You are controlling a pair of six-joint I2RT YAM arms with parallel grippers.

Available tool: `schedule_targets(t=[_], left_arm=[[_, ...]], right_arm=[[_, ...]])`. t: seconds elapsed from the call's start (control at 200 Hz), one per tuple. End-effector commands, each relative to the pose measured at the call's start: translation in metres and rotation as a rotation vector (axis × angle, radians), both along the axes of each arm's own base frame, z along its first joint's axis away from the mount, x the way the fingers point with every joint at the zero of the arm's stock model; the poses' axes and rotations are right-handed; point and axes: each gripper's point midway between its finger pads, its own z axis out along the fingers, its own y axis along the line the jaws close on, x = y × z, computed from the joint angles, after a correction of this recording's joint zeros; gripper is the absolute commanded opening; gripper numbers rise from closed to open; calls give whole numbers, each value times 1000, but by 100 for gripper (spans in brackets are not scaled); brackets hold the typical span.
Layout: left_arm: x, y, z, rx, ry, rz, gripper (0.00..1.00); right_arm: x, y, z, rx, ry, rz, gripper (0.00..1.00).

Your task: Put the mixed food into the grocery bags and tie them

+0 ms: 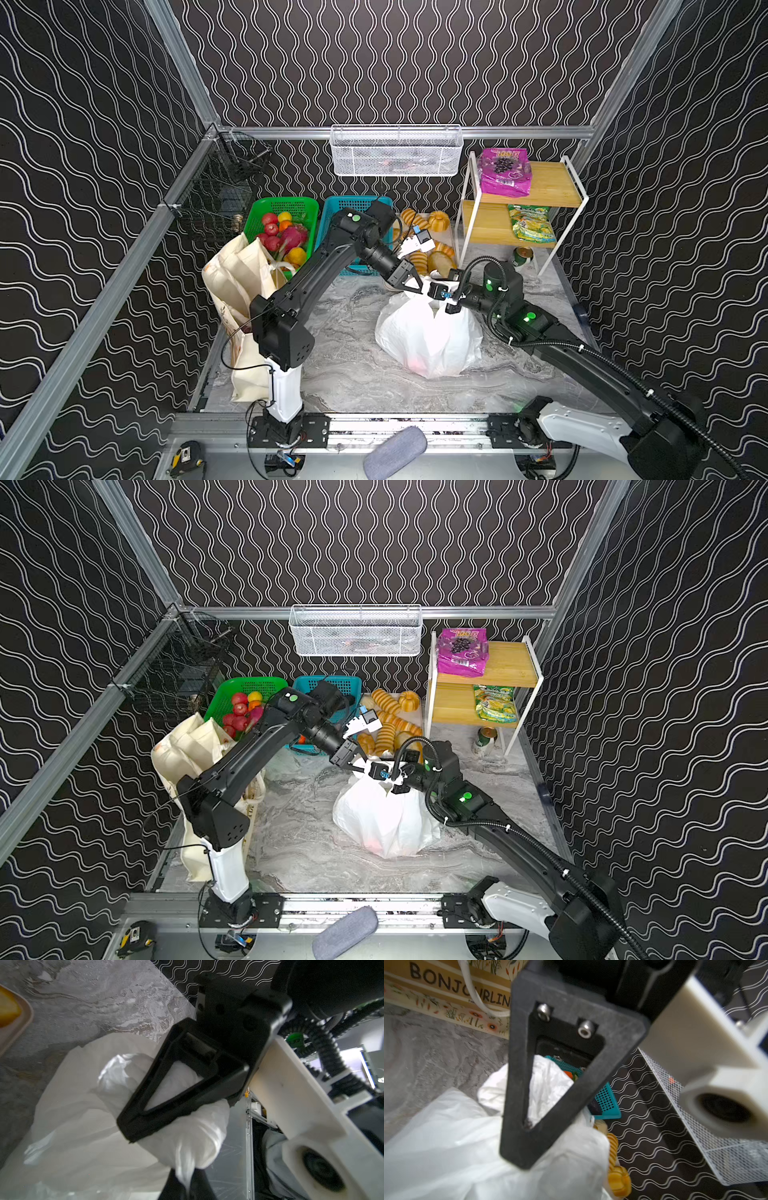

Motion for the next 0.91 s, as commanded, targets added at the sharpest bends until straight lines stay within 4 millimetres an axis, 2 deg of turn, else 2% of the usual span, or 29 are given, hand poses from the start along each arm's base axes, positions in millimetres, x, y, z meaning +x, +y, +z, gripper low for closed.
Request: schedule_targets(t=[0.0, 0.05, 0.07, 0.105, 0.13, 0.14, 0.165, 0.235, 0.31, 0.38, 0.49, 0.606, 0.811, 0.901], left_arm=[[21, 2, 1, 35, -117, 82, 25], [24, 2, 3, 27, -147, 97, 25], [25, 3, 4, 22, -158, 103, 31], [27, 3, 5, 21, -173, 118, 48], [29, 4, 6, 25, -188, 129, 54], [30, 5, 5, 27, -193, 134, 55], [30, 6, 6, 26, -206, 141, 58], [30, 8, 7, 18, -239, 159, 67], [27, 7, 14, -40, -273, 174, 69], [33, 11, 18, -60, -327, 243, 83], [39, 13, 36, -170, -418, 340, 98], [37, 10, 45, -236, -453, 387, 99], [22, -15, 15, -108, -514, 370, 99], [25, -13, 7, -49, -540, 381, 97]], right_arm=[[-13, 1, -8, 51, 227, 17, 0], [-14, 0, -7, 62, 289, 4, 0], [-15, 0, -7, 64, 308, 6, 0], [-16, 1, -4, 83, 345, 2, 0], [-17, 1, -8, 89, 385, -5, 0], [-17, 2, 1, 103, 384, -2, 0], [-19, 3, 5, 113, 406, 6, 0], [-21, 6, 5, 135, 476, 7, 0], [-19, 7, 4, 154, 539, -11, 0], [-12, 5, 1, 169, 579, -63, 0], [-3, 1, -6, 176, 606, -133, 0], [0, -1, -6, 194, 603, -153, 0], [3, 0, -1, 210, 587, -152, 0], [2, 0, 1, 213, 586, -147, 0]])
